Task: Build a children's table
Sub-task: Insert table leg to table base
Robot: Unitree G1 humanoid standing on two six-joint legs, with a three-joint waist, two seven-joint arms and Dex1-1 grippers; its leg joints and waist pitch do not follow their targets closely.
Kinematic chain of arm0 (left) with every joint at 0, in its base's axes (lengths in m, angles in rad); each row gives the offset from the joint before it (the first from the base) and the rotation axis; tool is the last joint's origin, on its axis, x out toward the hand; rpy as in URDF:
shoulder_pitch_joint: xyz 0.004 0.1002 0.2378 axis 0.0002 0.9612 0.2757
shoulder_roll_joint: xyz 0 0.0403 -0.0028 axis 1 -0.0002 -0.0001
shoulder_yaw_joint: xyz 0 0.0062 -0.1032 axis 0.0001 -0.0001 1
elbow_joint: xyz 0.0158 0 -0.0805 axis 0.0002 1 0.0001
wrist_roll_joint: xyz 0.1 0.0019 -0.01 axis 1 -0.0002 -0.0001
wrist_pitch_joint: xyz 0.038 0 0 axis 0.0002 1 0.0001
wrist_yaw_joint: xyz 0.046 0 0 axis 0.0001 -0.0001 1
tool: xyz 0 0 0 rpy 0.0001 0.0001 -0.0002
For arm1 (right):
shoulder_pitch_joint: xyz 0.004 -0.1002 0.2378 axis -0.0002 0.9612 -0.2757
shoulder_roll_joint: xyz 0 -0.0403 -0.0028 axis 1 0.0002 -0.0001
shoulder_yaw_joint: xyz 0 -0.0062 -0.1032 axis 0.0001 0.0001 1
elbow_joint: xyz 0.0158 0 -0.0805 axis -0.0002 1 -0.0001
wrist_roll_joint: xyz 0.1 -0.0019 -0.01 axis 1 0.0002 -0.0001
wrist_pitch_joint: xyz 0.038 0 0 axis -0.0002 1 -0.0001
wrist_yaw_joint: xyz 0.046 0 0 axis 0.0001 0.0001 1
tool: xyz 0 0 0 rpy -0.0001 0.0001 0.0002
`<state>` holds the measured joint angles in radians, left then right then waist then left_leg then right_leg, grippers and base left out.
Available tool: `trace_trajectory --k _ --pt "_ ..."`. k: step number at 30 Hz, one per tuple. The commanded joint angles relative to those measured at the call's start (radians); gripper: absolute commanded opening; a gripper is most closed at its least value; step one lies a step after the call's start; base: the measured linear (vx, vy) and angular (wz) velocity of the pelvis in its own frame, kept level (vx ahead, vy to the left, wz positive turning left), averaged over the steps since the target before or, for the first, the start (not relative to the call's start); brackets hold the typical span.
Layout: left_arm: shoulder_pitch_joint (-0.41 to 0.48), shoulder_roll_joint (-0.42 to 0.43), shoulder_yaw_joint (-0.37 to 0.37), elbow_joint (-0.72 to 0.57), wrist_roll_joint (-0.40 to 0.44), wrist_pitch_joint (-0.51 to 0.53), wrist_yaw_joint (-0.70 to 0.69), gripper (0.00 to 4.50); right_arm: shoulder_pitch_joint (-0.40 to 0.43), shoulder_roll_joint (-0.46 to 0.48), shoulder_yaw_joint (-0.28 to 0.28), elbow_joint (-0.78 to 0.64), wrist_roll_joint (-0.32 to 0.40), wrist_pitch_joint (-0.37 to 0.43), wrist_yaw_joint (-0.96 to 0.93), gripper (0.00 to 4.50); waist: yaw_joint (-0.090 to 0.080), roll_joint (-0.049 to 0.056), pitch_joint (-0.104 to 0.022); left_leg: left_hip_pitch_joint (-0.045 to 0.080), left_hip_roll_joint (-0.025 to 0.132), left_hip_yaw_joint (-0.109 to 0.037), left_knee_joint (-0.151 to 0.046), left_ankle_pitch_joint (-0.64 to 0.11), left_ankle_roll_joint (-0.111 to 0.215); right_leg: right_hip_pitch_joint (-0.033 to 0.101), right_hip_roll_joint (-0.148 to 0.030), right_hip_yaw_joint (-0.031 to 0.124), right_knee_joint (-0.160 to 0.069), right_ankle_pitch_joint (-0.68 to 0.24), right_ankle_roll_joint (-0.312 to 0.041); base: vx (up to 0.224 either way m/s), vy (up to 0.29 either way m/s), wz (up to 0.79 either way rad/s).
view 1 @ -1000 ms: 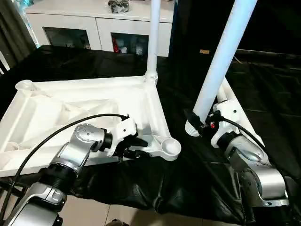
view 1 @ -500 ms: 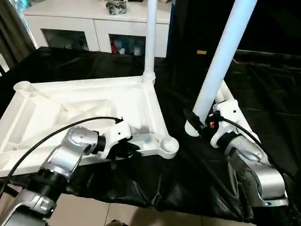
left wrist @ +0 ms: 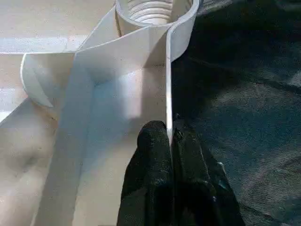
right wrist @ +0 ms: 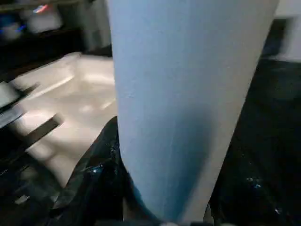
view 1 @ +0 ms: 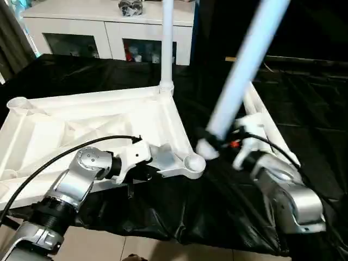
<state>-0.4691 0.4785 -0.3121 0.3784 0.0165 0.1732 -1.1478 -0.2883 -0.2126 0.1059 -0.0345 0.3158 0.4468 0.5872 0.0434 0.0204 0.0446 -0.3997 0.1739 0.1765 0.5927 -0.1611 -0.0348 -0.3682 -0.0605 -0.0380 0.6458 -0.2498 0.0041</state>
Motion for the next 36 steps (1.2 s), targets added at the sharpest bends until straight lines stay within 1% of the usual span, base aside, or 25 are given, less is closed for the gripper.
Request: trace_trajectory --k 1,2,4,5,8,9,11,13,14,15,17,18,19,21,22,25,27,29,31,32,34,35,36 --pt "-0.015 -0.02 0.009 0.035 -0.006 -0.031 0.031 0.0 -0.017 -0.01 0.017 0.034 -0.02 -0.003 0.022 1.89 0.003 -0.005 -0.05 0.034 0.057 -0.02 -0.075 -0.266 -0.018 0.016 -0.085 0.049 -0.097 -0.139 -0.217 0.0 0.0 0.0" --pt "-0.026 -0.028 0.004 0.057 0.003 -0.044 0.045 0.0 -0.025 -0.014 0.027 0.056 -0.036 0.0 0.023 1.89 0.007 -0.007 -0.05 0.034 0.057 -0.021 -0.075 -0.26 -0.019 0.016 -0.086 0.049 -0.096 -0.153 -0.212 0.0 0.0 0.0" --pt "-0.033 -0.035 0.002 0.071 0.004 -0.05 0.048 0.0 -0.03 -0.017 0.035 0.074 -0.048 -0.005 0.027 1.89 0.01 -0.008 -0.052 0.033 0.058 -0.021 -0.075 -0.246 -0.019 0.018 -0.086 0.049 -0.094 -0.142 -0.208 0.0 0.0 0.0" --pt "-0.042 -0.044 0.002 0.087 0.003 -0.056 0.054 0.0 -0.037 -0.02 0.04 0.096 -0.061 -0.006 0.026 1.89 0.011 -0.014 -0.051 0.032 0.058 -0.02 -0.076 -0.238 -0.017 0.018 -0.085 0.048 -0.094 -0.134 -0.206 0.0 0.0 0.0" --pt "-0.066 -0.063 0.007 0.13 -0.002 -0.079 0.062 0.0 -0.058 -0.022 0.042 0.15 -0.074 -0.023 0.024 1.89 0.015 -0.013 -0.053 0.033 0.057 -0.018 -0.072 -0.224 -0.01 0.017 -0.088 0.049 -0.093 -0.126 -0.205 0.0 0.0 0.0" --pt "-0.072 -0.067 0.009 0.14 -0.008 -0.089 0.056 0.0 -0.066 -0.021 0.04 0.167 -0.074 -0.03 0.023 1.89 0.016 -0.013 -0.053 0.031 0.057 -0.019 -0.072 -0.214 -0.007 0.019 -0.088 0.048 -0.092 -0.116 -0.205 0.0 0.0 0.0" --pt "-0.073 -0.069 0.011 0.144 -0.011 -0.092 0.053 0.0 -0.069 -0.021 0.039 0.174 -0.074 -0.033 0.023 1.89 0.017 -0.013 -0.054 0.032 0.058 -0.019 -0.072 -0.21 -0.002 0.019 -0.089 0.048 -0.092 -0.11 -0.206 0.0 0.0 0.0" --pt "-0.085 -0.08 0.022 0.17 -0.023 -0.119 0.032 0.0 -0.092 -0.015 0.034 0.229 -0.078 -0.062 0.021 1.89 0.018 -0.01 -0.053 0.032 0.057 -0.018 -0.072 -0.219 -0.005 0.017 -0.088 0.048 -0.094 -0.12 -0.207 0.0 0.0 0.0" --pt "-0.085 -0.08 0.022 0.17 -0.023 -0.119 0.032 0.0 -0.092 -0.015 0.034 0.229 -0.078 -0.062 0.021 1.89 0.017 -0.011 -0.053 0.034 0.058 -0.018 -0.073 -0.232 -0.008 0.016 -0.089 0.048 -0.095 -0.134 -0.211 0.0 0.0 0.0" --pt "-0.098 -0.087 0.029 0.194 -0.026 -0.132 0.023 0.0 -0.111 -0.009 0.032 0.275 -0.085 -0.081 0.023 1.89 0.018 -0.011 -0.051 0.034 0.058 -0.018 -0.074 -0.247 -0.011 0.014 -0.089 0.048 -0.097 -0.158 -0.209 0.0 0.0 0.0" --pt "-0.114 -0.094 0.033 0.224 -0.027 -0.147 0.016 0.0 -0.131 -0.001 0.026 0.324 -0.092 -0.099 0.024 1.89 0.018 -0.01 -0.051 0.035 0.058 -0.019 -0.074 -0.259 -0.018 0.013 -0.092 0.049 -0.1 -0.184 -0.207 0.0 0.0 0.0" --pt "-0.119 -0.098 0.037 0.236 -0.028 -0.156 0.017 0.0 -0.137 0.002 0.024 0.34 -0.094 -0.105 0.025 1.89 0.018 -0.01 -0.05 0.037 0.059 -0.019 -0.075 -0.272 -0.022 0.012 -0.091 0.049 -0.101 -0.2 -0.208 0.0 0.0 0.0" --pt "-0.121 -0.1 0.039 0.24 -0.031 -0.159 0.015 0.0 -0.139 0.003 0.023 0.345 -0.095 -0.107 0.025 1.89 0.019 -0.01 -0.05 0.038 0.059 -0.017 -0.074 -0.271 -0.022 0.011 -0.092 0.05 -0.103 -0.201 -0.207 0.0 0.0 0.0" --pt "-0.13 -0.109 0.047 0.262 -0.041 -0.168 0.014 0.0 -0.147 0.005 0.024 0.368 -0.095 -0.113 0.03 1.89 0.02 -0.01 -0.05 0.034 0.06 -0.02 -0.078 -0.269 -0.022 0.015 -0.092 0.048 -0.1 -0.194 -0.204 0.0 0.0 0.0" --pt "-0.134 -0.111 0.047 0.27 -0.039 -0.172 0.016 0.0 -0.149 0.006 0.026 0.375 -0.094 -0.113 0.033 1.89 0.02 -0.01 -0.05 0.035 0.061 -0.02 -0.078 -0.272 -0.022 0.014 -0.092 0.048 -0.1 -0.195 -0.202 0.0 0.0 0.0" --pt "-0.137 -0.114 0.048 0.285 -0.038 -0.18 0.018 0.0 -0.149 0.005 0.033 0.391 -0.096 -0.123 0.04 1.89 0.019 -0.012 -0.049 0.035 0.061 -0.02 -0.078 -0.283 -0.021 0.012 -0.095 0.049 -0.102 -0.214 -0.201 0.0 0.0 0.0" --pt "-0.135 -0.117 0.052 0.29 -0.041 -0.178 0.018 0.0 -0.148 0.005 0.036 0.397 -0.097 -0.127 0.044 1.89 0.019 -0.012 -0.048 0.035 0.062 -0.021 -0.079 -0.294 -0.023 0.011 -0.096 0.049 -0.105 -0.243 -0.196 0.0 0.0 0.0" --pt "-0.132 -0.116 0.049 0.29 -0.036 -0.18 0.021 0.0 -0.147 0.005 0.036 0.398 -0.096 -0.127 0.045 1.89 0.019 -0.012 -0.047 0.035 0.063 -0.021 -0.081 -0.296 -0.023 0.01 -0.095 0.049 -0.105 -0.251 -0.193 0.0 0.0 0.0" --pt "-0.126 -0.096 0.017 0.314 0.021 -0.214 0.029 0.0 -0.151 0.01 0.033 0.424 -0.099 -0.15 0.056 1.89 0.019 -0.014 -0.047 0.034 0.062 -0.022 -0.081 -0.299 -0.022 0.009 -0.096 0.049 -0.107 -0.256 -0.189 0.0 0.0 0.0" --pt "-0.126 -0.096 0.016 0.314 0.022 -0.214 0.029 0.0 -0.151 0.01 0.033 0.425 -0.099 -0.15 0.056 1.89 0.019 -0.013 -0.047 0.034 0.062 -0.022 -0.081 -0.303 -0.022 0.008 -0.096 0.05 -0.108 -0.262 -0.187 0.0 0.0 0.0" --pt "-0.125 -0.092 0.009 0.326 0.037 -0.224 0.028 0.0 -0.15 0.013 0.028 0.432 -0.098 -0.16 0.058 1.89 0.018 -0.014 -0.044 0.035 0.063 -0.023 -0.083 -0.32 -0.027 0.006 -0.097 0.05 -0.11 -0.29 -0.184 0.0 0.0 0.0" --pt "-0.126 -0.091 0.009 0.33 0.039 -0.228 0.031 0.0 -0.145 0.017 0.021 0.433 -0.093 -0.165 0.057 1.89 0.017 -0.015 -0.043 0.036 0.063 -0.023 -0.084 -0.335 -0.032 0.005 -0.098 0.05 -0.112 -0.318 -0.18 0.0 0.0 0.0" --pt "-0.126 -0.091 0.012 0.331 0.039 -0.228 0.034 0.0 -0.136 0.022 0.006 0.438 -0.084 -0.177 0.05 1.89 0.017 -0.016 -0.041 0.039 0.063 -0.025 -0.084 -0.359 -0.039 0.002 -0.099 0.051 -0.115 -0.354 -0.175 0.0 0.0 0.0"
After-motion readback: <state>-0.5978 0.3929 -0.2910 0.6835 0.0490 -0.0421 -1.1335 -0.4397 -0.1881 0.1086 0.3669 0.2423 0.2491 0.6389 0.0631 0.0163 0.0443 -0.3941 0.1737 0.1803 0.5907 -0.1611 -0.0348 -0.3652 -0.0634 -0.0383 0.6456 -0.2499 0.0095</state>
